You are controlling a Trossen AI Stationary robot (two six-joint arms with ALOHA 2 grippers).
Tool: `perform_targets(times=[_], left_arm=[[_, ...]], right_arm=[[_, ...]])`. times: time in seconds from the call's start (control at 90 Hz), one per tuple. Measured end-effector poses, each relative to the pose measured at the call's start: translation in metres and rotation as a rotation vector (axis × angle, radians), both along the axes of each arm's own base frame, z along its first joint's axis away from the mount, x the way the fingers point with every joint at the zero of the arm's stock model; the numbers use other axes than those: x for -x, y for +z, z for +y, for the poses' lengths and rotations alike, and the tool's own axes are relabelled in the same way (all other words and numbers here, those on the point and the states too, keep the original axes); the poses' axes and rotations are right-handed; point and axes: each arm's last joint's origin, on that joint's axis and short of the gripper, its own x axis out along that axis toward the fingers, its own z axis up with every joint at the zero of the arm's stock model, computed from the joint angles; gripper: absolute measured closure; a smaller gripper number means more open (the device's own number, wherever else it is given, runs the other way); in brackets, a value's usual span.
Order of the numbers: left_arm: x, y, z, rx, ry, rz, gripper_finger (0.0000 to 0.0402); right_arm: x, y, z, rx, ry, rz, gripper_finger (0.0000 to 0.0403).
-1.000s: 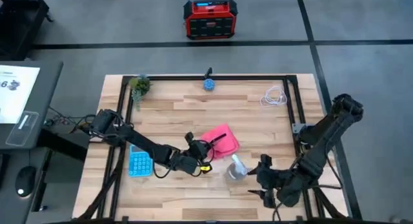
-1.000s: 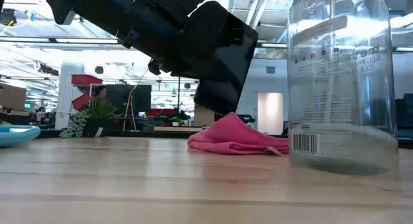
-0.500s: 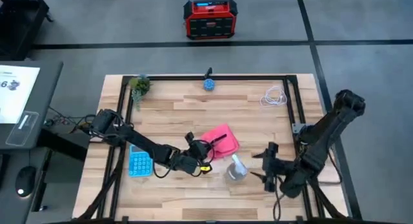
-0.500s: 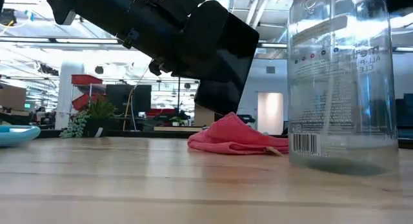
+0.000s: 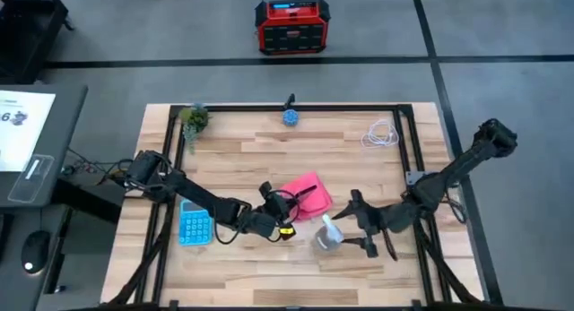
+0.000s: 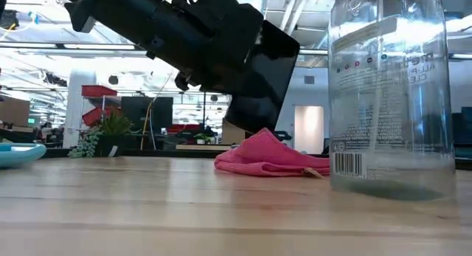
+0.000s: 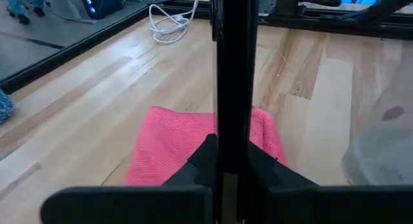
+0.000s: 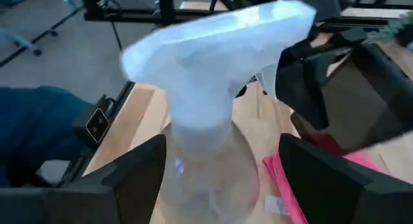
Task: Apply microfiber cloth
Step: Spray the front of the black cellphone using transparent spray bottle
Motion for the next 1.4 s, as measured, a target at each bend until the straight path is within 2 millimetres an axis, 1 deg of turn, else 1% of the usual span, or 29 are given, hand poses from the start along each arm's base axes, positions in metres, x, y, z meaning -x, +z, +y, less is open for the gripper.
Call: perform_targets(times=[0.156, 0.3, 0.422, 0.656, 0.733, 1.044, 1.167, 1.256, 1.4], left_arm=[[0.0, 0.0, 0.0, 0.0, 0.001, 0.0, 0.0391], [0.0, 0.0, 0.0, -0.001, 0.001, 0.001, 0.0391], [0.0, 0.0, 0.0, 0.0, 0.0, 0.001, 0.0391], [0.0, 0.0, 0.0, 0.001, -0.005, 0.002, 0.0391], [0.0, 0.0, 0.0, 0.002, -0.008, 0.004, 0.0391], [-0.001, 0.002, -0.002, 0.016, -0.021, -0.022, 0.0391], [-0.002, 0.007, -0.006, 0.016, -0.035, -0.072, 0.0391], [-0.001, 0.012, -0.007, 0.0, -0.014, -0.09, 0.0391], [0.002, 0.029, -0.006, 0.025, -0.002, -0.148, 0.0391]], right_arm=[[-0.009, -0.001, -0.007, -0.024, 0.072, 0.008, 0.0084], [-0.011, 0.001, -0.011, -0.034, 0.063, -0.005, 0.0063], [-0.015, 0.0, -0.013, -0.024, 0.056, -0.017, 0.0054], [-0.025, -0.004, -0.008, 0.058, 0.1, -0.077, 0.0054], [-0.026, -0.004, -0.008, 0.085, 0.112, -0.087, 0.0053], [-0.026, 0.0, -0.007, 0.084, 0.119, -0.133, 0.0066], [-0.026, 0.0, -0.007, 0.077, 0.117, -0.135, 0.007], [-0.026, 0.001, -0.007, 0.075, 0.115, -0.137, 0.0072], [-0.026, 0.001, -0.007, 0.073, 0.115, -0.139, 0.0074]])
